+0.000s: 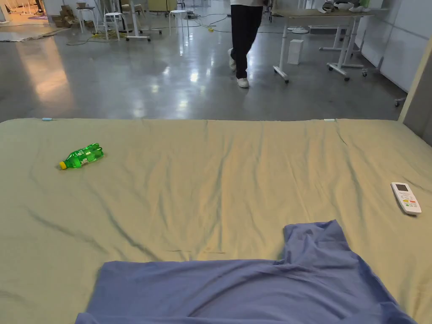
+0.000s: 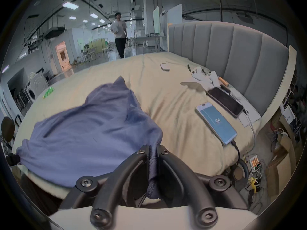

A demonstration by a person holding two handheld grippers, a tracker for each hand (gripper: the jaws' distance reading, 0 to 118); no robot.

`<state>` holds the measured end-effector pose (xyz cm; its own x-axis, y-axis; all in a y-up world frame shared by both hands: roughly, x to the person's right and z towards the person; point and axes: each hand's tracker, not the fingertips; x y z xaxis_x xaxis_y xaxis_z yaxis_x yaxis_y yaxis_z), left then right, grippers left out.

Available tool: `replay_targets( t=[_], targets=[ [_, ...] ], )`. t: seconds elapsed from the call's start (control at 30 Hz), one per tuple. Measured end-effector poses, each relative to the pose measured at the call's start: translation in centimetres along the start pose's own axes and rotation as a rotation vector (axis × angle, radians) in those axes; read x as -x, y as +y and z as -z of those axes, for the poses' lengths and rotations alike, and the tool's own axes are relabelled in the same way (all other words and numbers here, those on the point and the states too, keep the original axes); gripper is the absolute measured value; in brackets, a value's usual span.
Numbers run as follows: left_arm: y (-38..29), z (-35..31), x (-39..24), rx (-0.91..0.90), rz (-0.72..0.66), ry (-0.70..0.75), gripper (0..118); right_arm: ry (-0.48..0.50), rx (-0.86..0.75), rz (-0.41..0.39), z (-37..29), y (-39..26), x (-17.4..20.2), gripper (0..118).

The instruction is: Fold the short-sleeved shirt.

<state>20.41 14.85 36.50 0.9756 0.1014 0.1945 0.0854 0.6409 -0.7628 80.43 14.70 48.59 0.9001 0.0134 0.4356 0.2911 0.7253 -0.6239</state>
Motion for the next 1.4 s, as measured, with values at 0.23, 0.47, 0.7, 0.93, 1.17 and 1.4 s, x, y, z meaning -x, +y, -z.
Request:
replay_targets(
  t=[0.23, 0.47, 0.7, 0.93, 1.17, 1.4],
  targets=[
    [-0.7, 2.0, 0.7, 0.072, -0.012, -0.042, 67, -0.033, 0.101, -0.102, 2.5, -2.0, 0.8, 47],
    [2.8, -4.8, -1.5, -0.326, 0.258, 0.096, 78, 0.061, -0.134, -0.124, -2.5, 1.5, 1.0, 61],
    [7.7, -15.6, -9.2, -0.732, 0.299, 0.020, 77, 0.157, -0.492, -0.146, -12.2, 7.7, 5.0, 64],
    [7.2, -17.8, -13.0, -0.950, 0.238, -0.012, 75, 0.287, -0.657, -0.169, -16.3, 7.9, 8.0, 64],
    [6.4, -17.3, -13.9, -0.839, 0.259, -0.069, 7, 0.339, -0.625, -0.199, -16.3, 5.8, 9.7, 2],
    [6.2, -17.0, -13.5, -0.778, 0.220, -0.082, 0, 0.339, -0.605, -0.231, -16.2, 5.8, 10.2, 0]
  ],
)
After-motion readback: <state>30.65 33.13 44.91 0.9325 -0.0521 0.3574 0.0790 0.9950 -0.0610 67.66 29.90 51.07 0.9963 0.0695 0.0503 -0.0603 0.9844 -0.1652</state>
